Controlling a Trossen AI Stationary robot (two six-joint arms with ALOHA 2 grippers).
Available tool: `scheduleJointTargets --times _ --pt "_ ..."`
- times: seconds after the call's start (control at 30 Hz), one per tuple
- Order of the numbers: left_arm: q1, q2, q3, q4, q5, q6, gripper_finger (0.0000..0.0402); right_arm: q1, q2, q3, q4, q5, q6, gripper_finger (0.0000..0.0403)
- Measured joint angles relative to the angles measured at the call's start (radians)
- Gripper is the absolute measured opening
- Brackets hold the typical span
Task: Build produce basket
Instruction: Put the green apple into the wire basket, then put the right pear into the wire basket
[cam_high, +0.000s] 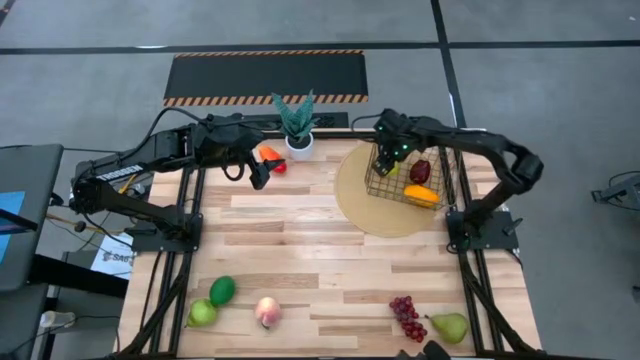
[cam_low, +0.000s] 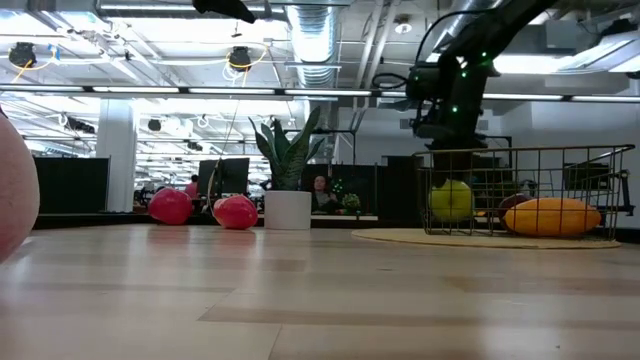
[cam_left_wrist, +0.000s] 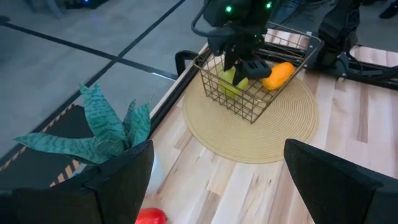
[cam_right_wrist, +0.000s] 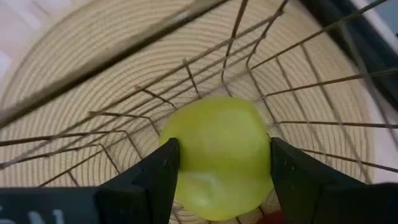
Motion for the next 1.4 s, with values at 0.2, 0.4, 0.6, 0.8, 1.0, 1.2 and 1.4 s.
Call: scheduleJointTargets --times 0.2,0.4,0.6,0.8,1.0,1.2,1.4 --pt "0.000 0.000 0.000 0.001 -0.001 0.000 0.0348 0.000 0.015 0.000 0.005 0.000 -0.036 0.0232" --pt "0.000 0.000 0.000 0.001 -0.001 0.000 0.0348 0.000 0.013 0.000 0.000 0.000 -0.043 0.0272" --pt "0.000 0.000 0.000 0.001 -0.001 -0.001 0.0348 0.000 0.012 0.022 -0.049 -0.022 -0.046 0.0318" --pt "0.000 0.000 0.000 0.003 -0.001 -0.002 0.0348 0.010 0.003 0.157 -0.266 -0.036 -0.080 0.0348" --pt "0.000 0.000 0.000 0.006 -0.001 -0.008 0.0348 0.059 -0.094 0.291 -0.476 -0.131 -0.031 0.0353" --pt "0.000 0.000 0.000 0.007 -0.001 -0.023 0.0348 0.221 -0.282 0.286 -0.688 -0.196 0.226 0.0350" --pt "0.000 0.000 0.000 0.007 0.001 -0.053 0.0348 0.598 -0.485 0.212 -0.746 -0.206 0.717 0.0352"
